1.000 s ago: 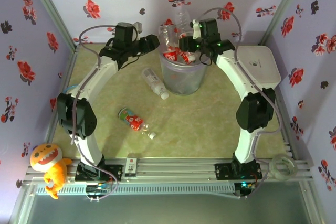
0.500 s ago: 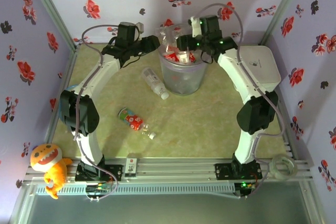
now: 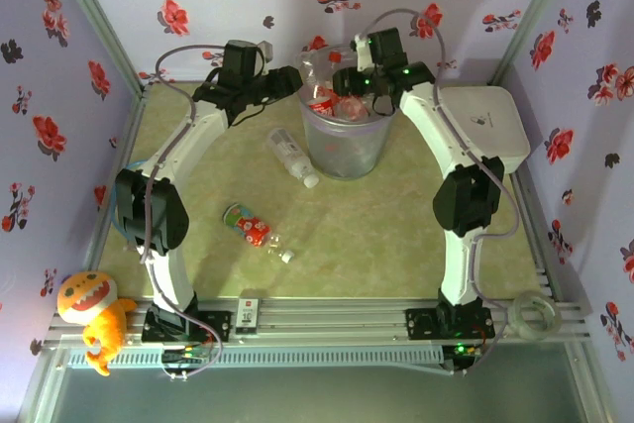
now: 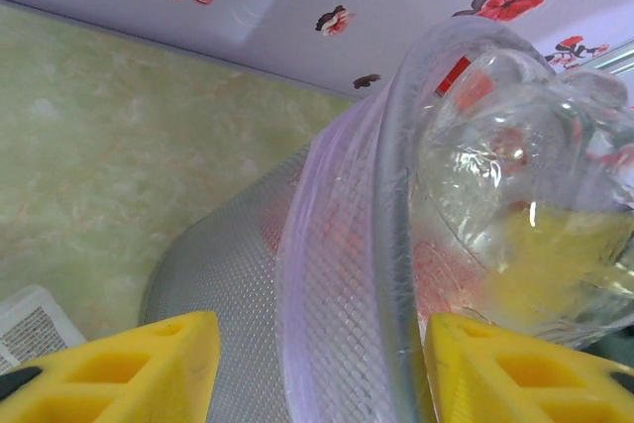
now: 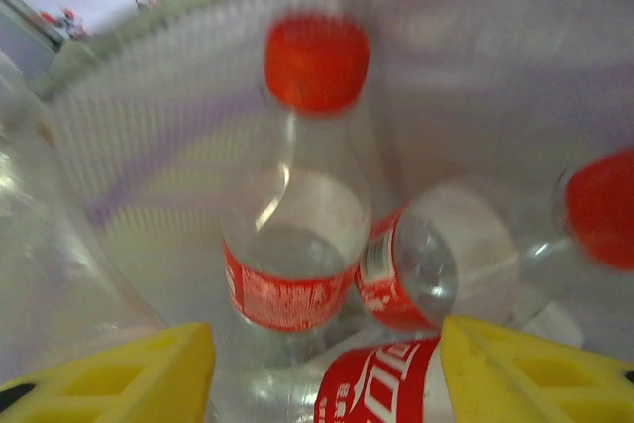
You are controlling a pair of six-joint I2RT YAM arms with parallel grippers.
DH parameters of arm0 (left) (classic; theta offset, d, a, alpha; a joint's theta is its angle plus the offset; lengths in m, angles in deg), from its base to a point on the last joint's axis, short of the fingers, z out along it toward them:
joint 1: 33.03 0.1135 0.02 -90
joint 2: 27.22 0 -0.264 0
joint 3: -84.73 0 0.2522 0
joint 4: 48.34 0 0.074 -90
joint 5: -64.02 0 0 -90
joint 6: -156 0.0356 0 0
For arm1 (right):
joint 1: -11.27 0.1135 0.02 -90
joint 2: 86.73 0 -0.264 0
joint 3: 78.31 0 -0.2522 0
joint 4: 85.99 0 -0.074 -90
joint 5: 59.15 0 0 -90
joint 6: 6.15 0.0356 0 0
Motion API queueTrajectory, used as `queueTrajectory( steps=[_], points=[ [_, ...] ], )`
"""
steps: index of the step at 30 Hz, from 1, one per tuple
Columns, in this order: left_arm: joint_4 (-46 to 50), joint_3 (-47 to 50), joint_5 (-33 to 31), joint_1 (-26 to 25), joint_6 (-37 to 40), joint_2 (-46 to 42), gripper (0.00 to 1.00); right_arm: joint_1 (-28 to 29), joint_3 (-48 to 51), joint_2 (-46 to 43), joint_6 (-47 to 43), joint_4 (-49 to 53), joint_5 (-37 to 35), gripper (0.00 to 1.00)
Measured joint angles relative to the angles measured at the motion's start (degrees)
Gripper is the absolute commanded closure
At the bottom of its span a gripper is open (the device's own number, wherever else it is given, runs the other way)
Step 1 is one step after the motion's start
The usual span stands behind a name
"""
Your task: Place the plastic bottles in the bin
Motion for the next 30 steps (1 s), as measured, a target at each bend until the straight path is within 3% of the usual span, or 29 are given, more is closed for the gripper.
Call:
queueTrajectory(
  steps=[9,18,30],
  points=[
    [0.72,-0.44,-0.07,0.0,0.28,0.0,0.36,0.35,-0.87,-0.31,0.61,0.81,0.09,0.34],
    [2.47,-1.36,-1.49,0.0,1.86,-0.74,0.1,-0.11,-6.78,-2.93,0.61,1.62,-0.74,0.27],
    [10.4,13.73,-10.49,3.3,1.81,-18.1,0.07,-1.2,5.25,-16.06,1.05,1.55,-3.37,0.22]
  ],
)
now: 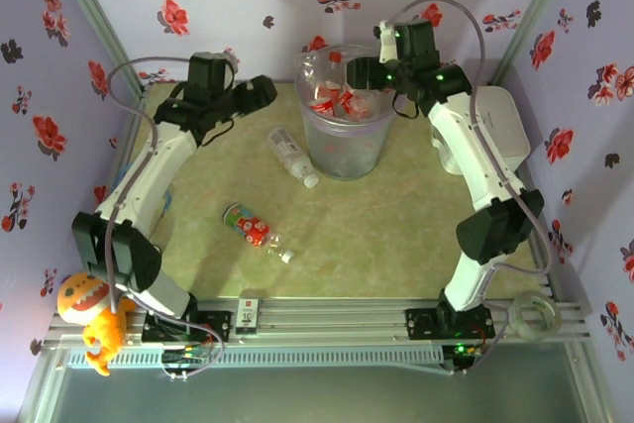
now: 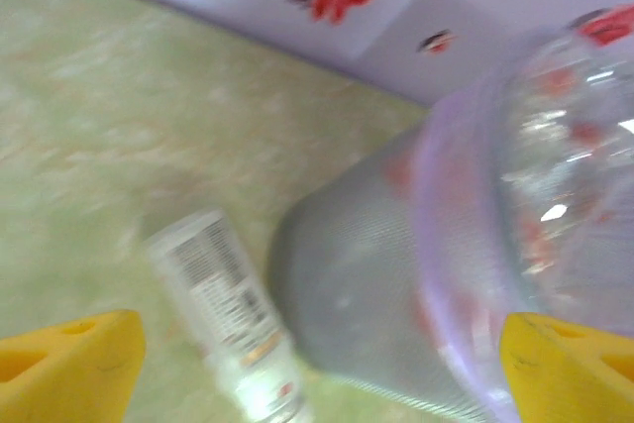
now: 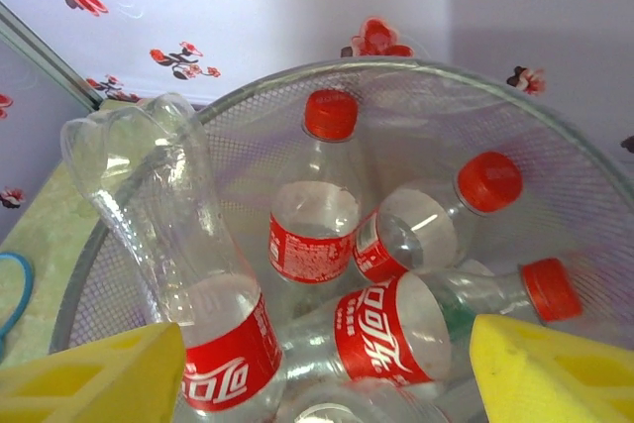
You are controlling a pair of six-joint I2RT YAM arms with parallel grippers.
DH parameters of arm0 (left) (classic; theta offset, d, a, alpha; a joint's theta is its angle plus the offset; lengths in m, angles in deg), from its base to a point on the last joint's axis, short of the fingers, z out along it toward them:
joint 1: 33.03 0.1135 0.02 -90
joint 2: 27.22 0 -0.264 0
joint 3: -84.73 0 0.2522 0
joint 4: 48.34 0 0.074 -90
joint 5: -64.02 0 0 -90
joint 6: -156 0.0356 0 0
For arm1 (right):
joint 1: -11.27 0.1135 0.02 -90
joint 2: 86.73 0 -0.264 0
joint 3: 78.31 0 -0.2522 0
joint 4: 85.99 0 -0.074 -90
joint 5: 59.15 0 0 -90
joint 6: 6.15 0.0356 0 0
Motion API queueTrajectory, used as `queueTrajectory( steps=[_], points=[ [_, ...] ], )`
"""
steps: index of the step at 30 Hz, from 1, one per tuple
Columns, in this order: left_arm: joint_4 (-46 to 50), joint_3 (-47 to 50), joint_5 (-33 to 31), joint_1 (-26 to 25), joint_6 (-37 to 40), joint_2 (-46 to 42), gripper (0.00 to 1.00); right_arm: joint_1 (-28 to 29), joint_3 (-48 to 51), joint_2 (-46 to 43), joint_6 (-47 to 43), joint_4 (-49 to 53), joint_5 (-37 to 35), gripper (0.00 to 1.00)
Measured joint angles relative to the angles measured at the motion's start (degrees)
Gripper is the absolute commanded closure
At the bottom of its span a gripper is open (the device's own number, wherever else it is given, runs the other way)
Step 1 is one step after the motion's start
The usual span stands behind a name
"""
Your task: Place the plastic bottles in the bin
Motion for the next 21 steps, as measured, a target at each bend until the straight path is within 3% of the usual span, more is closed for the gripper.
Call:
queueTrajectory(
  steps=[8,14,21],
  points=[
    [14.32,12.22,-3.63,0.33,-6.97,-2.01,0.0,-0.31,6.32,-3.65,-0.59,-0.04,-2.16,0.01],
    [22.73,18.29,-5.16,-2.08,-13.99,-8.57,0.0,-0.42,9.35,-4.07,-1.42,-0.09,-3.04,0.01],
    [24.83,25.44,-6.51,-5.64,-22.51,-13.27,0.01,-0.79,11.17,-4.17,-1.57,-1.31,-3.06,0.01]
  ],
)
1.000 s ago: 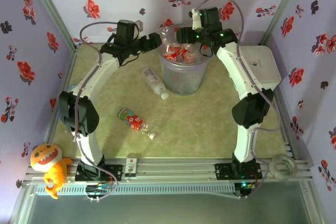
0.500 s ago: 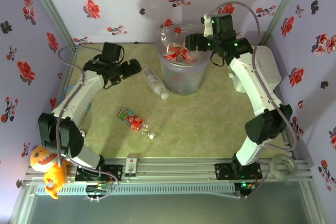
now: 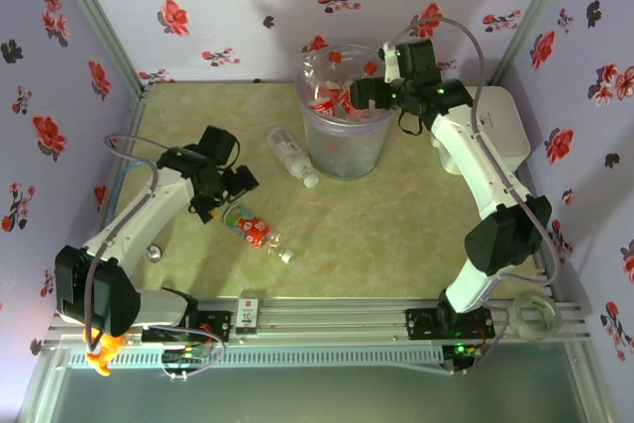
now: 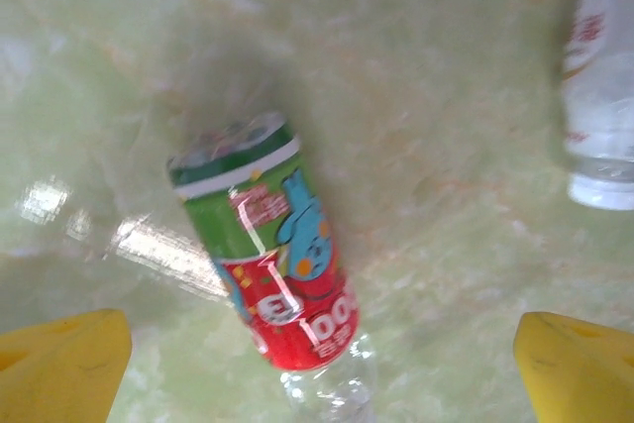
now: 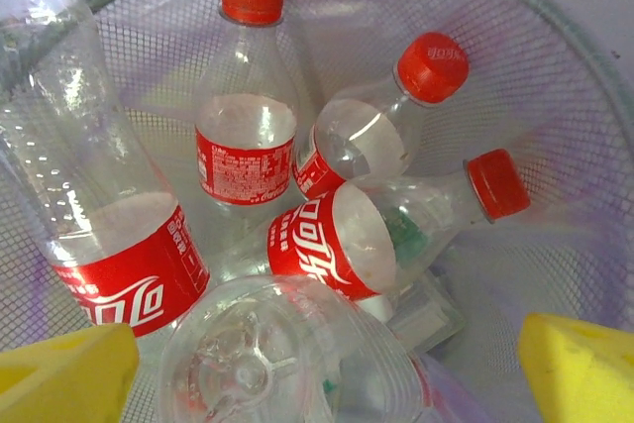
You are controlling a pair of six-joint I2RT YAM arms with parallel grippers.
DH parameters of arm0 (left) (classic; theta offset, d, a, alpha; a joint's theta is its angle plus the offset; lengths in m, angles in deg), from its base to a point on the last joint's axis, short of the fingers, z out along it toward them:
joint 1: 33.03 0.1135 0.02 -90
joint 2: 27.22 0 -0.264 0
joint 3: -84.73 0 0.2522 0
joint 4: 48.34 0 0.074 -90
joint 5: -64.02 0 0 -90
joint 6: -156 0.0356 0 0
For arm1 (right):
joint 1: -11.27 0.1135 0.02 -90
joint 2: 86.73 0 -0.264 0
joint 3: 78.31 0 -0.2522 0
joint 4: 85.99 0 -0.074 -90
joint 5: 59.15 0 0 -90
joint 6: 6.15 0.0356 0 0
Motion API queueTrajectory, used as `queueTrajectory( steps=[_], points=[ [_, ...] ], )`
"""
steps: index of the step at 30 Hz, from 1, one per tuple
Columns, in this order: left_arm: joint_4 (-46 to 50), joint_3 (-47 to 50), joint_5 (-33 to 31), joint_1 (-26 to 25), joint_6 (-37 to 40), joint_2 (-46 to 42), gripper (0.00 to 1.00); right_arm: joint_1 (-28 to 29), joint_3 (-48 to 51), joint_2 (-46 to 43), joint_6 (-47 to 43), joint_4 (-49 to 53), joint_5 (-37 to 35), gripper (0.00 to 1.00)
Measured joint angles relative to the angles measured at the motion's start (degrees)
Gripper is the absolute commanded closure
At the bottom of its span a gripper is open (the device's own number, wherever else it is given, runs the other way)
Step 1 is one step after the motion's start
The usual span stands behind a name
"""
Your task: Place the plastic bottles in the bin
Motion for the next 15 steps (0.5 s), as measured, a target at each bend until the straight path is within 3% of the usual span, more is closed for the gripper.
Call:
queueTrajectory(
  steps=[5,15],
  points=[
    [-1.81,4.79,-0.02,-3.78,-6.54,1.6,0.06,-0.15,1.25,-0.33,0.0,-2.08,0.02,0.01],
    [-11.5,11.96,-0.09,-4.13,-14.19,6.6,0.14,-0.26,3.52,-2.8,0.0,-3.26,-0.37,0.01]
  ],
)
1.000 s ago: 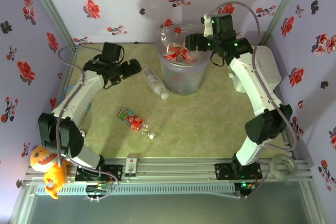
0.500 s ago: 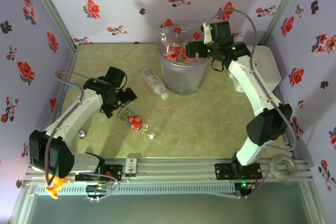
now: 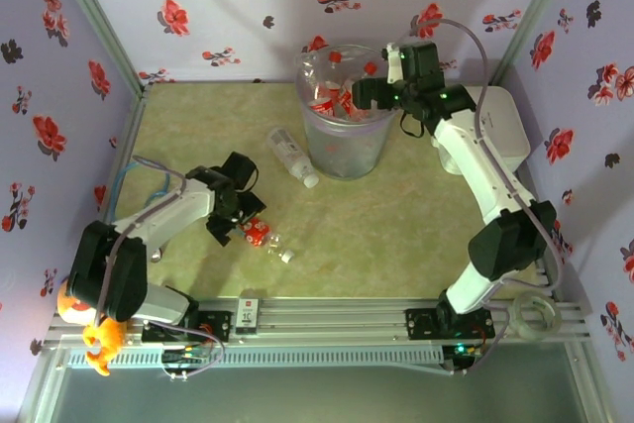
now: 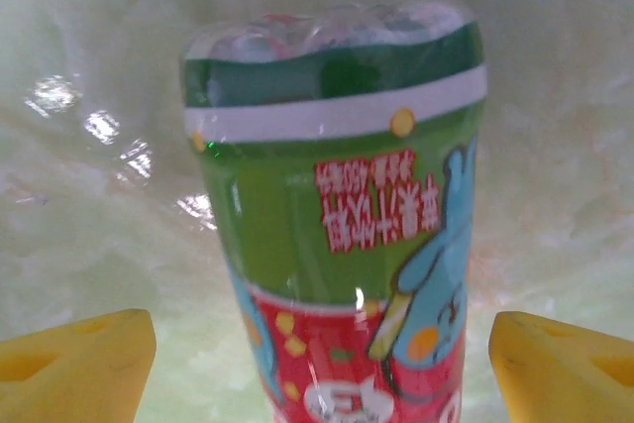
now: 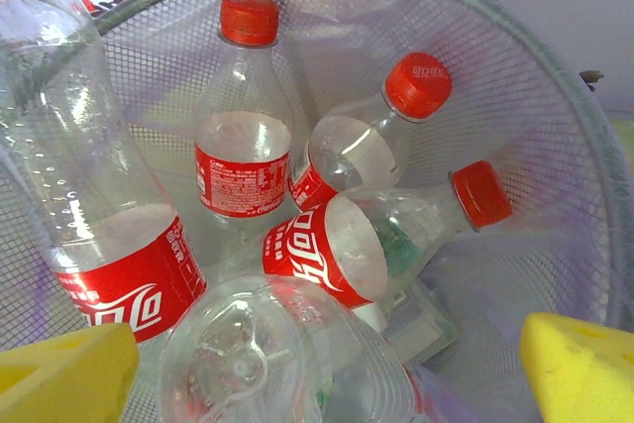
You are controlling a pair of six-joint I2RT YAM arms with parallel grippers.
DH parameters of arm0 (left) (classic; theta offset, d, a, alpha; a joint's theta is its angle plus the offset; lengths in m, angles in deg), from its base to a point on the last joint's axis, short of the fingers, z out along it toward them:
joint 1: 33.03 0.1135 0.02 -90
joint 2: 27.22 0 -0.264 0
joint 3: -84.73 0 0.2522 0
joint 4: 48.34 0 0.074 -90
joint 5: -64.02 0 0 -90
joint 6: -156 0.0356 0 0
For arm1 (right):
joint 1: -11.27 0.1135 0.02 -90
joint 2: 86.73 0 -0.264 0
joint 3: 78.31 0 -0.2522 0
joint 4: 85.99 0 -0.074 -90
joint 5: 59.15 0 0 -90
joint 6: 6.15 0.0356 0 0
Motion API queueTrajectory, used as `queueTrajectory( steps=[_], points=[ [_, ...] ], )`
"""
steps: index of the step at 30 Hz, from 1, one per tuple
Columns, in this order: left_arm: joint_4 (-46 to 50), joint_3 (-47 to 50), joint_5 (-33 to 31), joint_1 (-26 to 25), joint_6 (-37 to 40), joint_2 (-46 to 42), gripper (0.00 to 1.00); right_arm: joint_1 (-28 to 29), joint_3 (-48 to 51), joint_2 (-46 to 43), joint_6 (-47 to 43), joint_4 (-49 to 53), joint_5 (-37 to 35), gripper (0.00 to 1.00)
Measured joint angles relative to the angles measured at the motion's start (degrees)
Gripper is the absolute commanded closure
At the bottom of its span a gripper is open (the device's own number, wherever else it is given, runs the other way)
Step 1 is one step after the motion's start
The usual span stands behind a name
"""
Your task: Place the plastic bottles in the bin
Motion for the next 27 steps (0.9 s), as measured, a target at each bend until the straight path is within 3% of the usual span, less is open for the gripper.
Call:
queueTrajectory(
  steps=[17,23,27],
  points=[
    [-8.44,1.51,-1.29,0.0,-3.45,6.78,0.41,0.0,0.37,-2.36,-0.44,-0.46,-0.17,0.01],
    [-7.58,-0.2,-2.45,0.39,-3.02,6.05,0.44,0.0,0.44,-2.99,-0.5,-0.46,1.18,0.02],
    [-4.07,-6.25,-3.28,1.46,0.04,3.23,0.44,0.28,0.44,-2.99,-1.49,0.46,3.04,0.03]
  ],
)
